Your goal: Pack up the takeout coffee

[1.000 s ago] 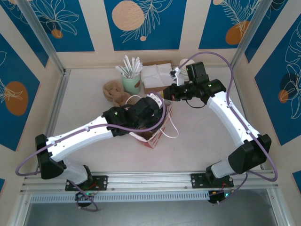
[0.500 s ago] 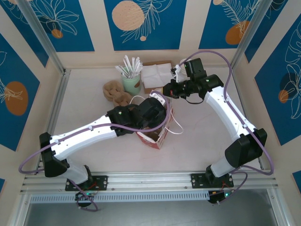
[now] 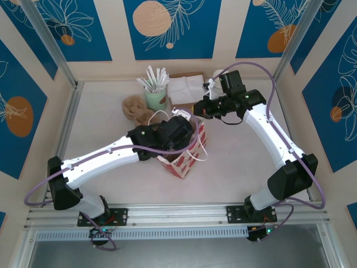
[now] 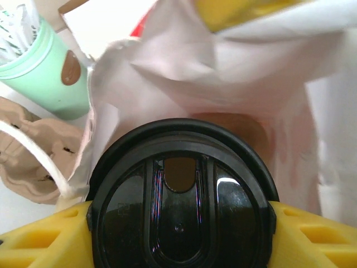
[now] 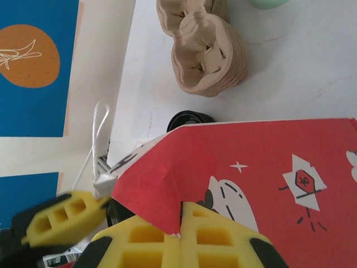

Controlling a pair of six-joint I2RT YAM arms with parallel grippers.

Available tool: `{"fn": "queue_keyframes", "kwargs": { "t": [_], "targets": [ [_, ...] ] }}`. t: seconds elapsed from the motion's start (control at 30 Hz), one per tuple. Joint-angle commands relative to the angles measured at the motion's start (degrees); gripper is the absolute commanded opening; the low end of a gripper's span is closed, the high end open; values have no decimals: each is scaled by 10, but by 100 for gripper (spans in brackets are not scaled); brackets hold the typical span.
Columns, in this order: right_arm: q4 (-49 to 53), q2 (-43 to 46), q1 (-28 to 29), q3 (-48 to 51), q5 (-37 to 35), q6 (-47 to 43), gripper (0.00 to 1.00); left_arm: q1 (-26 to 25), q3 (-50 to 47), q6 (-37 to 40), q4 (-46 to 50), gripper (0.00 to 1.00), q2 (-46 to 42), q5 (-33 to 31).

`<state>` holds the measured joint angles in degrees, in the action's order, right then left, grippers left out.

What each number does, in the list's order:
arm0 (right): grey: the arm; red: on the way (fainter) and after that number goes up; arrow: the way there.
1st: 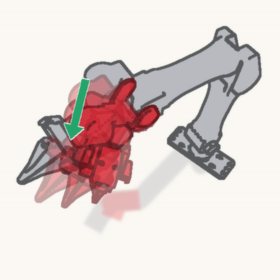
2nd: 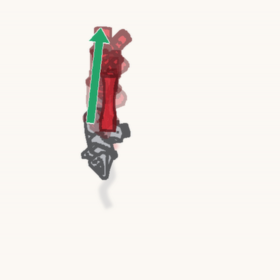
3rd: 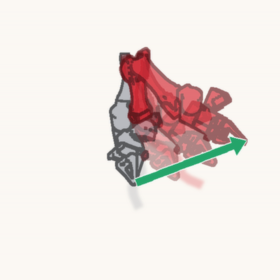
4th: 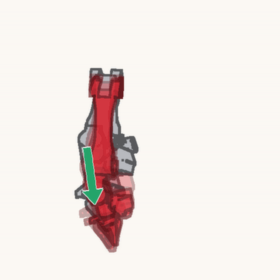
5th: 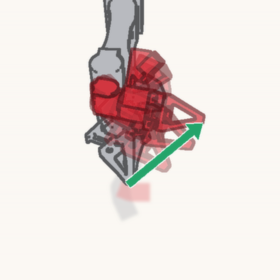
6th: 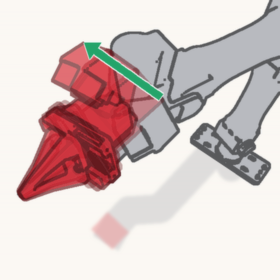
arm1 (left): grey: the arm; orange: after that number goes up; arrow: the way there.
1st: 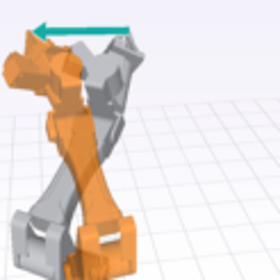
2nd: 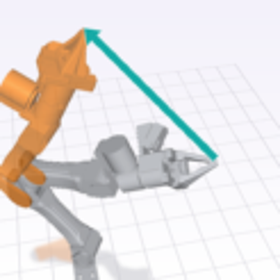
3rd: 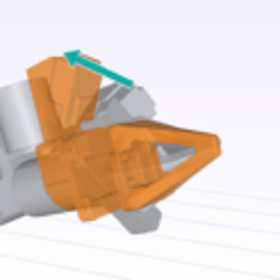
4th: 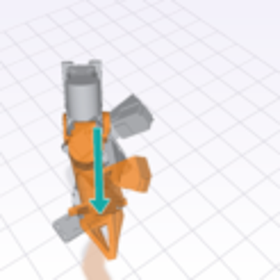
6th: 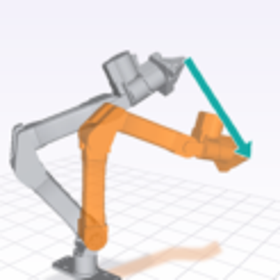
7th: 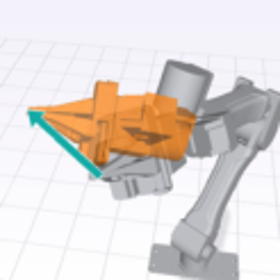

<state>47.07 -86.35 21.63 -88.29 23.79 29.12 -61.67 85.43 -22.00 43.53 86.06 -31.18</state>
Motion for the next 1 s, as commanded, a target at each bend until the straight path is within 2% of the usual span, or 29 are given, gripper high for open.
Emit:
{"fn": "queue_keyframes", "kwargs": {
  "t": [0.0,0.33,0.67,0.97],
  "targets": [
    [-2,27,0,10,40,-28,0,21,-3,-2,-16,66,-18,-9],
    [-2,35,3,20,48,-89,0,45,19,3,-26,66,-20,25],
    [-35,30,1,16,77,-112,0,39,-10,24,-78,66,-23,101],
    [-9,20,2,-1,93,-195,0,2,-11,13,-76,65,1,82]
  ]
}}
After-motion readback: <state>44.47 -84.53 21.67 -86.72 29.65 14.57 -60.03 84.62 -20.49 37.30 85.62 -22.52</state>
